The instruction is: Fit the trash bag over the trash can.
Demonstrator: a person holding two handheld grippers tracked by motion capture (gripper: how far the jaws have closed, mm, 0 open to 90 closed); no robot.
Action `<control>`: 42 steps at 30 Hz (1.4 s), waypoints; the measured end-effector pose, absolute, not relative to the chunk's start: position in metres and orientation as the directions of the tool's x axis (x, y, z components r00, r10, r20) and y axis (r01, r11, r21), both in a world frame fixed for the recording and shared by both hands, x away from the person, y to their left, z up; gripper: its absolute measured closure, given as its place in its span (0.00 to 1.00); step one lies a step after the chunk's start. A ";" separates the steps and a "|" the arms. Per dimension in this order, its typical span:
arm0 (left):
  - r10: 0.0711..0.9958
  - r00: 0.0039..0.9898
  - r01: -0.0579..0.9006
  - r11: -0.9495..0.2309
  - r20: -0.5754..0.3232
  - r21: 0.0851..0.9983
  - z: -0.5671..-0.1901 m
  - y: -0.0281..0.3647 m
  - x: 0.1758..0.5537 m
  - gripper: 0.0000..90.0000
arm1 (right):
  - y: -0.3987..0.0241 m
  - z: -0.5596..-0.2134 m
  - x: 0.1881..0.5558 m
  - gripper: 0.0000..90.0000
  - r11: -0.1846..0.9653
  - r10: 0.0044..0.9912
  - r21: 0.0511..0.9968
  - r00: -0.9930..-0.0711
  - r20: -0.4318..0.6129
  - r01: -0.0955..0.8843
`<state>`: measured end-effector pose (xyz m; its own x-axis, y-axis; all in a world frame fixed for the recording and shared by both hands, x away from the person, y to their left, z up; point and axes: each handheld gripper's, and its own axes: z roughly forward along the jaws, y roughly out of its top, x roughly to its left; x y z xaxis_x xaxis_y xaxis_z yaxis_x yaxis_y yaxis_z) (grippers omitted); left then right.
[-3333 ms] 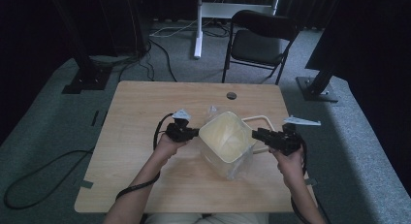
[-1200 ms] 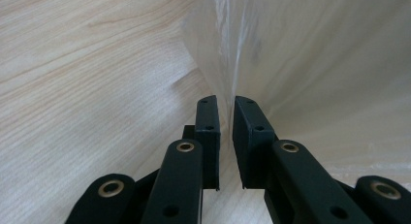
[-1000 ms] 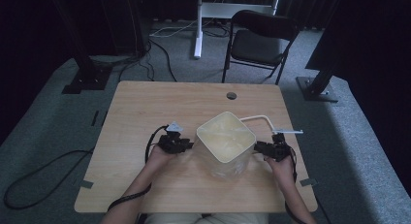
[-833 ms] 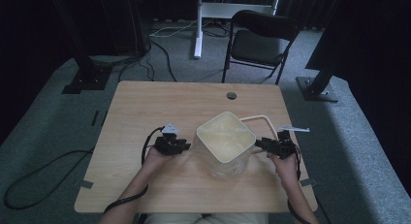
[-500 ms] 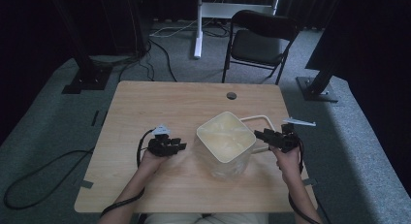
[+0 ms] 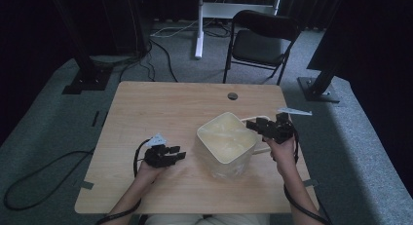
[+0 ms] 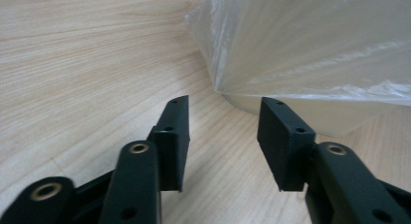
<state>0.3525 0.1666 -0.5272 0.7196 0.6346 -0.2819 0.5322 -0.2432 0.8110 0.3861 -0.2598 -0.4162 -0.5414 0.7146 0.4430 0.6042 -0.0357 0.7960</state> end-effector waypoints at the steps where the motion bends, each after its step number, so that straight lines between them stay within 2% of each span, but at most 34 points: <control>1: 0.638 0.717 0.527 -0.231 -0.281 0.818 -0.526 0.167 0.348 0.61 | -0.257 -0.415 0.387 0.35 -0.032 0.710 0.798 -0.548 0.442 0.601; 7: 0.645 0.732 0.482 -0.261 -0.220 0.836 -0.522 0.170 0.335 0.59 | -0.237 -0.409 0.391 0.32 -0.002 0.670 0.808 -0.599 0.439 0.590; 13: 0.694 0.701 0.477 -0.291 -0.160 0.829 -0.523 0.181 0.321 0.40 | -0.226 -0.405 0.391 0.28 0.046 0.625 0.813 -0.652 0.430 0.580; 14: 0.695 0.698 0.484 -0.280 -0.172 0.829 -0.524 0.184 0.318 0.40 | -0.224 -0.404 0.391 0.27 0.057 0.617 0.811 -0.659 0.429 0.582; 15: 0.691 0.698 0.491 -0.271 -0.187 0.828 -0.525 0.188 0.316 0.34 | -0.220 -0.402 0.392 0.25 0.085 0.607 0.809 -0.675 0.421 0.581; 17: 0.697 0.692 0.494 -0.266 -0.188 0.828 -0.526 0.194 0.310 0.33 | -0.217 -0.400 0.393 0.25 0.103 0.607 0.810 -0.681 0.409 0.578; 20: 0.701 0.686 0.503 -0.263 -0.195 0.823 -0.528 0.204 0.302 0.21 | -0.207 -0.396 0.395 0.25 0.130 0.598 0.813 -0.699 0.393 0.568; 23: 0.729 0.665 0.488 -0.257 -0.164 0.834 -0.532 0.211 0.296 0.21 | -0.197 -0.395 0.398 0.25 0.159 0.589 0.811 -0.714 0.380 0.563; 25: 0.734 0.658 0.502 -0.258 -0.171 0.825 -0.535 0.215 0.295 0.12 | -0.190 -0.396 0.399 0.25 0.182 0.583 0.810 -0.725 0.367 0.557; 29: 0.750 0.637 0.512 -0.239 -0.177 0.825 -0.536 0.217 0.296 0.12 | -0.180 -0.396 0.402 0.25 0.221 0.593 0.804 -0.730 0.339 0.552; 33: 0.737 0.656 0.519 -0.283 -0.163 0.806 -0.535 0.213 0.297 0.12 | -0.172 -0.397 0.408 0.25 0.235 0.593 0.792 -0.729 0.341 0.563; 34: 0.739 0.655 0.523 -0.295 -0.155 0.800 -0.536 0.212 0.298 0.09 | -0.171 -0.397 0.409 0.25 0.234 0.594 0.790 -0.727 0.346 0.567; 35: 0.737 0.658 0.528 -0.302 -0.156 0.794 -0.537 0.212 0.298 0.01 | -0.169 -0.397 0.411 0.25 0.234 0.591 0.788 -0.727 0.350 0.570; 42: 0.772 0.630 0.492 -0.313 -0.085 0.812 -0.533 0.210 0.296 0.00 | -0.157 -0.403 0.420 0.25 0.270 0.642 0.748 -0.692 0.329 0.606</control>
